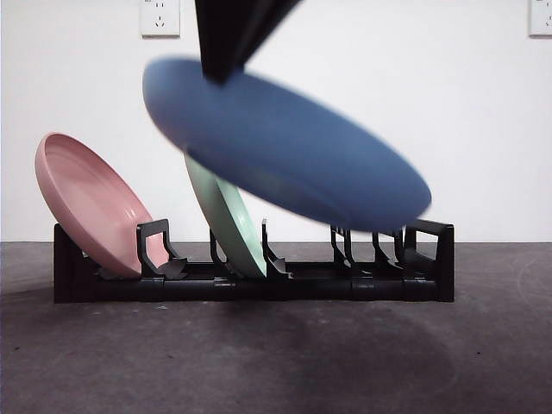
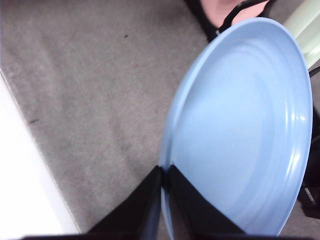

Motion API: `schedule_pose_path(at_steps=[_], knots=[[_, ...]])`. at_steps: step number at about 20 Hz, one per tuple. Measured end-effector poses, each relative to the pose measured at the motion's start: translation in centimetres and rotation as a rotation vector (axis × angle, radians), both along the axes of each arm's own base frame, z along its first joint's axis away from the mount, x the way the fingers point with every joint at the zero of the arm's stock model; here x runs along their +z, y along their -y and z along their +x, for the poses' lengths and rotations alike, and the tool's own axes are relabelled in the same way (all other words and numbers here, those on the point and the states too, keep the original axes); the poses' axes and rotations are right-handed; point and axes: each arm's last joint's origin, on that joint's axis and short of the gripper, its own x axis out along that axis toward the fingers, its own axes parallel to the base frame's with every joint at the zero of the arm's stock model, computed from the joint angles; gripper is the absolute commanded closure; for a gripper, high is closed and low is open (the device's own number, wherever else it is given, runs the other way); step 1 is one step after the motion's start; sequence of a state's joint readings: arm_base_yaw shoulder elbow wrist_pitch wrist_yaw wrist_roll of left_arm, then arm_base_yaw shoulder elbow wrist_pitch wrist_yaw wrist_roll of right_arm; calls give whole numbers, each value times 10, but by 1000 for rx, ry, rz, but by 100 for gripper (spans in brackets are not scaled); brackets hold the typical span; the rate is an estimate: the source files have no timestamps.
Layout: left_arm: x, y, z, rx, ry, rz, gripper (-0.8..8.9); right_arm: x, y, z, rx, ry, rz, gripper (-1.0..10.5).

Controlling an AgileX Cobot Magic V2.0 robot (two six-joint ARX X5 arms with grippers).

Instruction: Place the plate

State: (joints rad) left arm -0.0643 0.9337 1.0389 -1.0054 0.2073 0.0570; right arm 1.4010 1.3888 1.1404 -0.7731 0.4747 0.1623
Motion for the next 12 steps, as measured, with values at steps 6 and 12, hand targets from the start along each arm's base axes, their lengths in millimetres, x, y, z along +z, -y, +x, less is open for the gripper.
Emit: schedule_pose_path(at_steps=[6,12], knots=[[0,0,0,0,0,0,469,-29,-5,1,4,-10,8,934],[0,0,0,0,1,0,469,-62,-26,4,8,-29,-55,934]])
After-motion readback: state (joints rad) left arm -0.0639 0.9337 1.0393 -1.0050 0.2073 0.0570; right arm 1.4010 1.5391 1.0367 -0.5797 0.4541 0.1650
